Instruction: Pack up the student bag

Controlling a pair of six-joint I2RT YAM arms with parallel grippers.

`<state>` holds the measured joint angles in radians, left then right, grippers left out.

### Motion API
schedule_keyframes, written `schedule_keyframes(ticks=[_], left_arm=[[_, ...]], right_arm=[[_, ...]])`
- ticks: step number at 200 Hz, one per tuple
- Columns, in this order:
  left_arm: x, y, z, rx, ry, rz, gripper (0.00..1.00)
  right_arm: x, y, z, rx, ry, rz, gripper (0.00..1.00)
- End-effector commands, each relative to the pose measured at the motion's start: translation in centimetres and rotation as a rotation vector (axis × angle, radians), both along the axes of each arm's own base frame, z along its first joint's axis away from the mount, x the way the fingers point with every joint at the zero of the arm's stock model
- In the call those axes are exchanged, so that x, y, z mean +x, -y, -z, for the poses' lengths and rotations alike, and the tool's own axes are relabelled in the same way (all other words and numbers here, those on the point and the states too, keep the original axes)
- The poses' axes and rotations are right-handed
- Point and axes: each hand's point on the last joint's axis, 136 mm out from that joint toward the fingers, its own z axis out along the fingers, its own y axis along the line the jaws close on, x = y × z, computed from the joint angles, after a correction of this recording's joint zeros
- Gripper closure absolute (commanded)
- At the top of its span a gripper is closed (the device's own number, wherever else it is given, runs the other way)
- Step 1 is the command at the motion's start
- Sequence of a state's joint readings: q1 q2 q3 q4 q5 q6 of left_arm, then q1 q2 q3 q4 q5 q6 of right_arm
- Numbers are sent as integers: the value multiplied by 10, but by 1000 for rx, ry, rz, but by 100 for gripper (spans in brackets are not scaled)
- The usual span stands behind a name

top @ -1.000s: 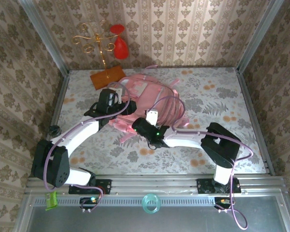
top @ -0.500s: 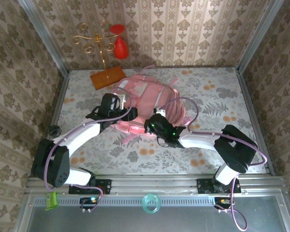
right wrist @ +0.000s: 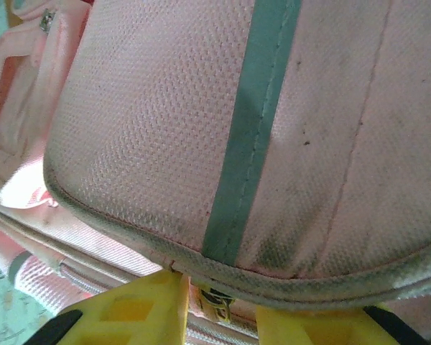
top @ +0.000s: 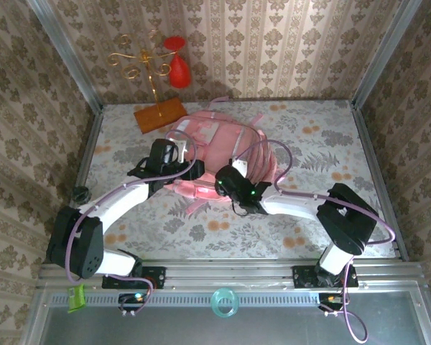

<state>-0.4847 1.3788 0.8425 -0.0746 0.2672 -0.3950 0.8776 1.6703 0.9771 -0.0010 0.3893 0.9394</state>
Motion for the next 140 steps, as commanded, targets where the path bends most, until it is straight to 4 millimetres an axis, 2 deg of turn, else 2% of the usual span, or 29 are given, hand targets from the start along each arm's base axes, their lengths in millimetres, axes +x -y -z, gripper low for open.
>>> schedule_keyframes(ticks=[1, 19, 39, 81, 122, 140], left_arm=[[-2, 6, -8, -6, 18, 39, 35], [-1, 6, -8, -7, 22, 41, 35], [-1, 7, -8, -8, 23, 42, 35], [0, 10, -5, -7, 19, 44, 35], [-3, 25, -10, 29, 95, 99, 34], [1, 28, -10, 18, 82, 88, 35]], right_arm=[[0, 16, 7, -122, 7, 61, 71], [0, 0, 8, -42, 36, 17, 73], [3, -6, 9, -24, 47, 13, 77], [6, -7, 8, -16, 66, 23, 88], [1, -6, -8, 26, 111, -15, 100], [-3, -5, -15, 39, 136, -43, 100]])
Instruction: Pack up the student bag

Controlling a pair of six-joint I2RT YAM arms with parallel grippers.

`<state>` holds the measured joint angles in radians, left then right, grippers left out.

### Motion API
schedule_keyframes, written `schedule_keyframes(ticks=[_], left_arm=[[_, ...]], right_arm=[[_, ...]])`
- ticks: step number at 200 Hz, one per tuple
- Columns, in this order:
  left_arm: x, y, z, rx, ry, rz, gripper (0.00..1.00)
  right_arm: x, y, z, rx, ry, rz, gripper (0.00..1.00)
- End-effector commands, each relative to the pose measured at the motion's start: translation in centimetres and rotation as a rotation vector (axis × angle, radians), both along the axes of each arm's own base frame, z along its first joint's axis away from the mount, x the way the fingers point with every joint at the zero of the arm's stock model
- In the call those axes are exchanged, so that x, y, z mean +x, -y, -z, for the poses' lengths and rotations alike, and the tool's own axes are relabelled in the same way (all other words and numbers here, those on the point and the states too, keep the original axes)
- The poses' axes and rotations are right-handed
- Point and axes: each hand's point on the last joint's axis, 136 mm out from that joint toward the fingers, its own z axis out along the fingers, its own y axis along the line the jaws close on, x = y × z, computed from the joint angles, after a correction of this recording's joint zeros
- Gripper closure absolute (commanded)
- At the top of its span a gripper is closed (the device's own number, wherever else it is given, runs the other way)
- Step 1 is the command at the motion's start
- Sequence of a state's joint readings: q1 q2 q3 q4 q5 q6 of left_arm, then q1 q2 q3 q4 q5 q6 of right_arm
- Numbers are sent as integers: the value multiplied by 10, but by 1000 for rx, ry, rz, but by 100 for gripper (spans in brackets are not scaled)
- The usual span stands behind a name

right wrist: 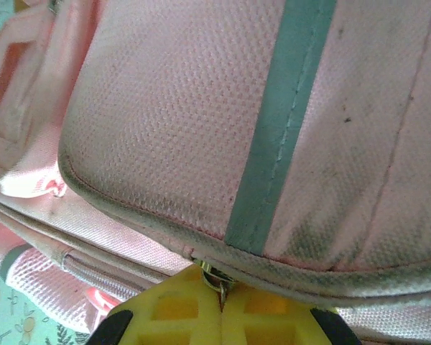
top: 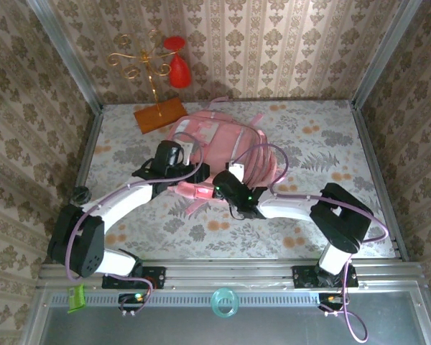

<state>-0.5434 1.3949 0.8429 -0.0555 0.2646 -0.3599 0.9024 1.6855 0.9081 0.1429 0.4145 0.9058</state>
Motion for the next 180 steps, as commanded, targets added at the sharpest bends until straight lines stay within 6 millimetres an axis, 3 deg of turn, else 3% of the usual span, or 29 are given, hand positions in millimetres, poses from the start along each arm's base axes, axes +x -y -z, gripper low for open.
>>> schedule_keyframes(ticks=[1, 25, 58, 119, 157, 180], left_arm=[[12, 8, -13, -4, 56, 10, 35], [12, 24, -16, -51, -16, 26, 38], [15, 35, -6, -85, -108, 8, 39], [27, 29, 11, -67, -155, -84, 40], [26, 38, 21, -123, -201, -65, 65], [29, 33, 24, -113, -195, -69, 87]], right_arm=[[-1, 3, -23, 28, 77, -18, 100], [-3, 5, -25, 26, 84, -40, 100], [-4, 5, -24, 36, 88, -47, 100], [-3, 2, -28, 28, 105, -63, 100], [-3, 12, -29, -13, 104, -36, 100], [-7, 27, -25, -69, 82, -1, 100]])
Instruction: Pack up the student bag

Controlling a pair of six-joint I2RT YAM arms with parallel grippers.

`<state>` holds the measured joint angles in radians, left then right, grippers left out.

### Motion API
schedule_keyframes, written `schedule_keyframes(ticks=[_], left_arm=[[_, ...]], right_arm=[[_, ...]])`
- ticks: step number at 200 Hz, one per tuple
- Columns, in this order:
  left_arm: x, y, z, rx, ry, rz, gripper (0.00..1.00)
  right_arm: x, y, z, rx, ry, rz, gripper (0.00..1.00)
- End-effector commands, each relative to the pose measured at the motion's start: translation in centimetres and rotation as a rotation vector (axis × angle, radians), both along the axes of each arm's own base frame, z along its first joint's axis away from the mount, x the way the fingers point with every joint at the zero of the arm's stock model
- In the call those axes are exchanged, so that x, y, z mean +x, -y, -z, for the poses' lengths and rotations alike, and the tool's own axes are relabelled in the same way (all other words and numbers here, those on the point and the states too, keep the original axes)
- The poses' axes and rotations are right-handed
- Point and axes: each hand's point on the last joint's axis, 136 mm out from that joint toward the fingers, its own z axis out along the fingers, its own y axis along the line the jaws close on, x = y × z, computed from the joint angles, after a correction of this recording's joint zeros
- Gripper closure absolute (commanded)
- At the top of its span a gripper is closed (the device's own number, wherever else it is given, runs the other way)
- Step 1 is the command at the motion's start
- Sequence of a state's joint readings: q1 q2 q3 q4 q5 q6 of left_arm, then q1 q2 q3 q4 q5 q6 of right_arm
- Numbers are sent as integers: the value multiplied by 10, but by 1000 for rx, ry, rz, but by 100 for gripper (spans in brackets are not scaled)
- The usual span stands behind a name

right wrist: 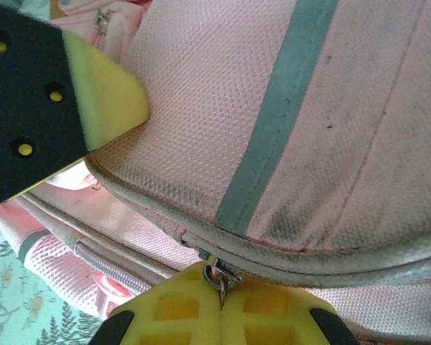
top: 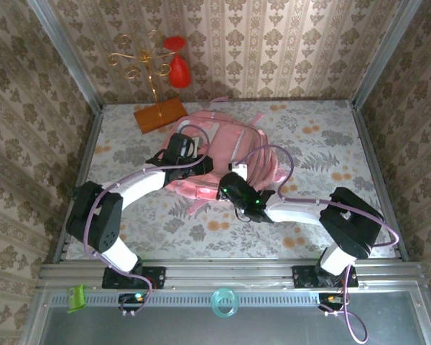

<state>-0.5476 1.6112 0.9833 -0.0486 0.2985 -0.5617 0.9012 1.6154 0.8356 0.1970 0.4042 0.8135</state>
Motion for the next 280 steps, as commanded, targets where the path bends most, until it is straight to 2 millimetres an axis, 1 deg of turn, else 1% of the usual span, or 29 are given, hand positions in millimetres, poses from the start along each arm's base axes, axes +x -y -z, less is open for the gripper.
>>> schedule_keyframes(ticks=[1, 11, 36, 64, 87, 101, 106, 107, 110, 119, 121, 125, 144, 163, 174, 186, 187, 192, 199, 211, 230, 240, 251, 253, 256, 259, 268, 280], left_arm=[[1, 6, -1, -37, 1, 27, 88], [3, 2, -2, -32, 10, 23, 100], [6, -9, -2, 0, 32, 34, 100], [4, -21, 3, 57, 41, 53, 100], [5, -33, 8, 91, 44, 60, 100], [3, -35, 9, 110, 48, 77, 100], [2, -35, 9, 116, 51, 84, 100], [5, -41, 9, 117, 50, 70, 100], [8, -46, 9, 121, 50, 60, 100], [9, -49, 10, 130, 50, 67, 100], [9, -50, 9, 133, 50, 67, 100], [10, -52, 9, 138, 50, 67, 100], [11, -59, 11, 169, 49, 68, 100], [14, -62, 11, 179, 55, 67, 100], [16, -62, 9, 181, 62, 67, 100], [21, -61, 1, 179, 81, 59, 100], [21, -61, 1, 179, 81, 58, 100], [23, -61, -3, 174, 91, 56, 90], [24, -59, -9, 162, 104, 57, 80], [25, -58, -22, 151, 139, 54, 62], [20, -59, -46, 164, 249, 53, 46], [15, -59, -57, 179, 322, 56, 41], [9, -59, -67, 190, 425, 84, 39], [3, -51, -69, 188, 446, 116, 39], [-2, -45, -73, 185, 484, 147, 39], [-8, -41, -73, 190, 512, 181, 39], [-23, -23, -79, 194, 641, 304, 39], [-50, 1, -75, 217, 787, 488, 36]], right_arm=[[0, 20, -15, -45, 28, 63, 100], [-3, 28, -12, -74, 17, 81, 100], [-10, 51, -4, -149, -8, 134, 100], [-13, 74, 4, -199, -32, 167, 100], [-14, 91, 1, -228, -33, 175, 100], [-13, 98, -1, -241, -30, 152, 100], [-11, 99, -1, -239, -31, 129, 100], [-11, 99, -1, -237, -32, 125, 100], [-10, 98, 0, -237, -33, 105, 100], [-7, 99, 4, -235, -42, 64, 100], [-6, 99, -2, -215, -30, 53, 100], [-5, 98, -6, -201, -22, 28, 100], [0, 105, -12, -207, -10, -30, 100], [1, 96, -18, -169, -3, -121, 100], [-3, 81, -22, -141, 3, -211, 100], [-7, 69, -26, -106, 2, -268, 100], [-7, 68, -26, -104, 2, -272, 100], [-8, 65, -27, -92, 4, -290, 100], [-9, 61, -28, -80, 4, -307, 100], [-12, 55, -30, -54, 6, -333, 100], [-14, 47, -37, -11, 16, -363, 100], [-16, 42, -40, 9, 20, -382, 100], [-18, 39, -43, 22, 20, -399, 100], [-18, 38, -43, 23, 19, -401, 100], [-18, 37, -44, 26, 18, -405, 100], [-19, 37, -45, 28, 19, -410, 100], [-20, 35, -45, 29, 15, -420, 100], [-21, 34, -45, 32, 10, -430, 100]])
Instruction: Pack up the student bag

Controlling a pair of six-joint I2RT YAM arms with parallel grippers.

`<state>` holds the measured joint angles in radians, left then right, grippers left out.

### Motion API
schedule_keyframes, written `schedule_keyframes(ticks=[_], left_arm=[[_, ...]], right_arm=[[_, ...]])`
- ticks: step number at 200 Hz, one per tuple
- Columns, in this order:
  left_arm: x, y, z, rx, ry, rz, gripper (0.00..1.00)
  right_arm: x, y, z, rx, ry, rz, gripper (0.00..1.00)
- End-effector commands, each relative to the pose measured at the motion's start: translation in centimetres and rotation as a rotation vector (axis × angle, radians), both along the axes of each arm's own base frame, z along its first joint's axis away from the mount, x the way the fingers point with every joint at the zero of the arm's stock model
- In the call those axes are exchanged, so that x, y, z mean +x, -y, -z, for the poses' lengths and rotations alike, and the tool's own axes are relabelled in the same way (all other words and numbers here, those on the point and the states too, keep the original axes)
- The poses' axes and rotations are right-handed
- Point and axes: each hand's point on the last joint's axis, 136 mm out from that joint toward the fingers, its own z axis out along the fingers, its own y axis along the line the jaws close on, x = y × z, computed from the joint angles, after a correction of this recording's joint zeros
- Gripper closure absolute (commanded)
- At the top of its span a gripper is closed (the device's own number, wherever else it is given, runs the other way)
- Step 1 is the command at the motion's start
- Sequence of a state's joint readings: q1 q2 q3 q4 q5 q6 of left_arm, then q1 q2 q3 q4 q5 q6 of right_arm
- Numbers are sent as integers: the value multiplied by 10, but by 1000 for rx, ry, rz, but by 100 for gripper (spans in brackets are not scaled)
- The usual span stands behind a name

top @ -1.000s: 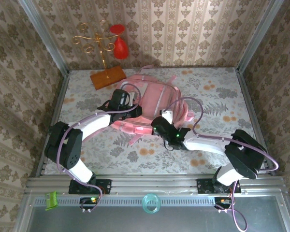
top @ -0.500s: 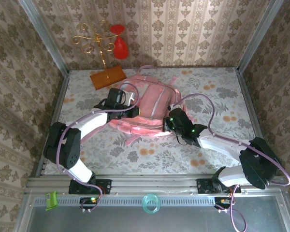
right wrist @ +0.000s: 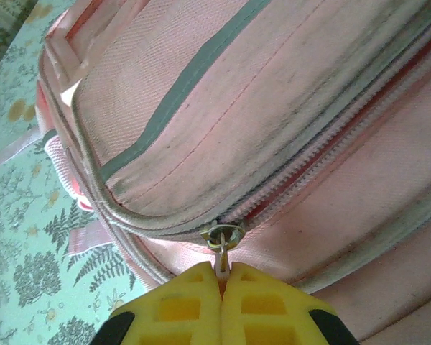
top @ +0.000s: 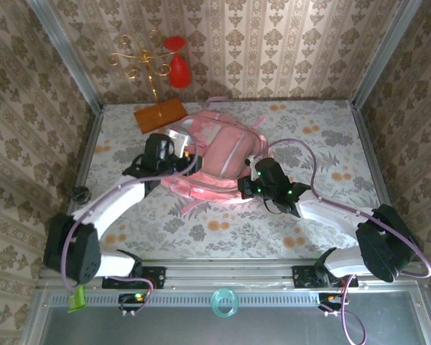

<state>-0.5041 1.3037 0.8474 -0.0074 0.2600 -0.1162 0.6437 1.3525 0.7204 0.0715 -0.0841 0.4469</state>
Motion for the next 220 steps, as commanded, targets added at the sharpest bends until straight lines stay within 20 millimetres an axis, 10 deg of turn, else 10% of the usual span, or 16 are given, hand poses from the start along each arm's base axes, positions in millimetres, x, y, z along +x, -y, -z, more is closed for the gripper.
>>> schedule_keyframes(ticks=[1, 41, 95, 168, 220], left_arm=[[-36, 40, -3, 117, 315, 311, 36], [-76, 80, 14, 231, 505, 650, 32], [-64, 104, 43, 416, 579, 780, 37], [-52, 106, 56, 472, 578, 789, 97], [-77, 83, 52, 358, 550, 878, 100]], right_arm=[[-6, -15, -22, 62, 29, -83, 100], [-7, -17, -24, 85, 24, -94, 100], [-8, -17, -27, 103, 33, -97, 100], [-5, 14, -12, -16, 3, 15, 100], [13, 57, 5, -250, -18, 196, 100]])
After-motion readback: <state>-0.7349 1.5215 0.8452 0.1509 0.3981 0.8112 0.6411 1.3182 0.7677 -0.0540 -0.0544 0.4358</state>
